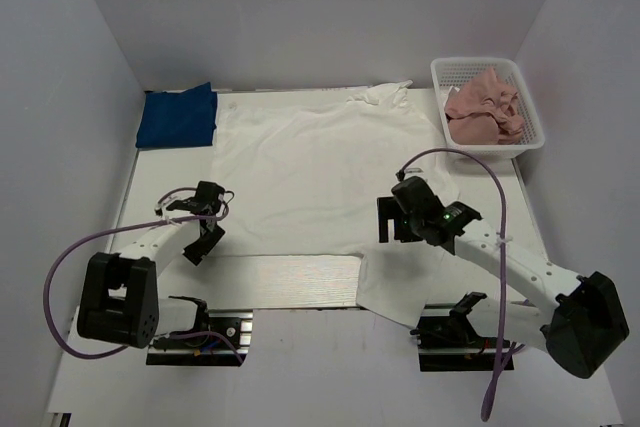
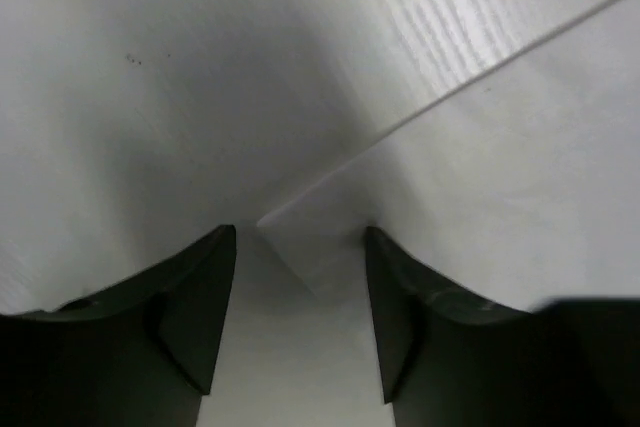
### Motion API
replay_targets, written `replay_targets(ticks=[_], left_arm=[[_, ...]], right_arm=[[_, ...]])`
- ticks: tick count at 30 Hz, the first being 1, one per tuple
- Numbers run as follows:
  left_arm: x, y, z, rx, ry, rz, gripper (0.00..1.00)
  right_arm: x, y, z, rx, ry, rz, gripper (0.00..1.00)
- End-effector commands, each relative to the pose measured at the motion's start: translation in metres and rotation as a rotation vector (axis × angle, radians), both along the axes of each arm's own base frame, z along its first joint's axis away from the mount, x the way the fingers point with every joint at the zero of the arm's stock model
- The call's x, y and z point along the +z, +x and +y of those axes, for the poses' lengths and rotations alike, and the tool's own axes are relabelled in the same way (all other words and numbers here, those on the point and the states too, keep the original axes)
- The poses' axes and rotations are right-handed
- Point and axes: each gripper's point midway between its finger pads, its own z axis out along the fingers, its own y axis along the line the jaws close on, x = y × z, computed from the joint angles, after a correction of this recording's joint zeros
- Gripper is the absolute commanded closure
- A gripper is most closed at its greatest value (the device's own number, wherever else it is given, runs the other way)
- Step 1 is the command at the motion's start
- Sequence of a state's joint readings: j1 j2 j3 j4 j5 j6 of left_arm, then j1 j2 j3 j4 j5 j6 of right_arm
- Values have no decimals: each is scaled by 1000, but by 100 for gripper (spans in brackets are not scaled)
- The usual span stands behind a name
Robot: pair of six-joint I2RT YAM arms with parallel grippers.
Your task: Fold and stack the t-shirts
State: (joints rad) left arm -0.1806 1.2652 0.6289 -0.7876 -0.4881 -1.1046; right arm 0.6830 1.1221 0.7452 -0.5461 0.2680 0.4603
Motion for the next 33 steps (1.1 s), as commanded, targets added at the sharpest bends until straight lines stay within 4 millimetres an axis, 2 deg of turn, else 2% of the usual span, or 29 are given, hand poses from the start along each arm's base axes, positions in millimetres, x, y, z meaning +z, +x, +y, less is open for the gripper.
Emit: replay_targets(ticks=[1,2,3,5,6,7,8,13,19,23,24,25,28,30,31,33], left_arm=[[-16,6,-8,-17,-54,-10,37],[-24,6,-8,-19,-65,5,43],[-28,4,-10,-20,-73,21,57],[-31,2,-9,-12,-80,53,73],[-31,0,-9,-12,-78,62,89],[-28,4,-8,-10,-69,50,96],[-29,2,-5,1,-68,60,100],[-19,7,-7,-11,-82,15,100],[-9,11,-8,-29,-82,-17,100],[-7,11,-7,-17,-82,-18,100],[-8,11,-9,-27,-88,-13,100],[-7,13,-9,-28,-89,-22,100],[-8,13,-13,-32,-108,-20,100],[-5,17,-13,-33,-110,-30,100],[-5,14,-13,-32,-108,-18,100],[0,16,-13,-33,-111,-36,100]], right_arm=[[-6,-28,-10,-56,-22,71,10],[-6,-35,-10,-59,-14,80,10],[-6,-44,-1,-18,-3,90,10],[-11,-55,-3,-9,-42,125,10],[-11,-62,4,21,-44,131,10],[-15,-65,3,22,-73,145,10],[-21,-75,3,43,-106,175,10],[-34,-110,10,97,-169,244,10],[-60,-157,10,177,-222,352,11],[-79,-177,13,227,-224,407,17],[-87,-180,7,219,-245,427,18],[-90,-181,12,219,-230,425,20],[-98,-182,6,195,-240,426,30],[-95,-174,6,166,-241,388,71],[-93,-167,-2,115,-269,357,83],[-86,-155,-4,80,-274,299,97]])
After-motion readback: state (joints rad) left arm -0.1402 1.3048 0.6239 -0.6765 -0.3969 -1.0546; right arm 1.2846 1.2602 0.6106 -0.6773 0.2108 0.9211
